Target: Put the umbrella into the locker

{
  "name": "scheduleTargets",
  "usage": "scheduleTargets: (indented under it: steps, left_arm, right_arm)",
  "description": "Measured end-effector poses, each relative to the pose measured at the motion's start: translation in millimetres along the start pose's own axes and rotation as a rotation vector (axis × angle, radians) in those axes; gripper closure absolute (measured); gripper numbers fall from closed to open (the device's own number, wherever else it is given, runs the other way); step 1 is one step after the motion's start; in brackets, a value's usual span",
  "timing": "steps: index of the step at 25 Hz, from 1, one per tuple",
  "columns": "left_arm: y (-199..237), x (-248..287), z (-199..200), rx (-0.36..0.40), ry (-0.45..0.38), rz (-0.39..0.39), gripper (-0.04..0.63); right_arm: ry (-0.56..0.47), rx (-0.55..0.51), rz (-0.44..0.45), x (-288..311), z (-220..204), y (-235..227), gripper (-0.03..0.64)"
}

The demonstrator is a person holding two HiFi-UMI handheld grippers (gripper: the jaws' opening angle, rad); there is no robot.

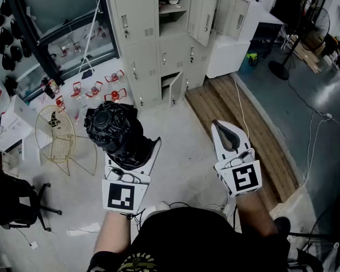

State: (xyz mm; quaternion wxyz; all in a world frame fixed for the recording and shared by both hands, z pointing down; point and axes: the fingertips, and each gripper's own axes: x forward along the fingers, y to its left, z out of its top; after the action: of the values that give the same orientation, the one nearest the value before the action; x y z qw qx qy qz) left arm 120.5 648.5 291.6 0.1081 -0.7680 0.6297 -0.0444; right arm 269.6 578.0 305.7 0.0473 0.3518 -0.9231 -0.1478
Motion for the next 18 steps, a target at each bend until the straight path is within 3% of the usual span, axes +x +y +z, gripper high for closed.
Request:
scheduleTargets:
  steps: [7, 12, 18]
  left_arm:
    - [17.5, 3.2, -27.4, -0.001, 0.006, -0.015, 0.288]
    - [43.6, -3.2, -18.2, -0.044, -0.010, -0.017, 0.288]
    - [37.6, 9.3, -32.6, -0.059, -0.005, -0.024, 0.288]
  right_arm:
    - [-0.004, 0.014, -0.018, 16.8, -12.3, 14.2, 0.597]
    - [0.023, -0.009, -0.046, 22.8, 9.3, 24.9, 0.597]
    - [0.035, -0.002, -0.049, 26.9, -6.5, 15.8, 0.595]
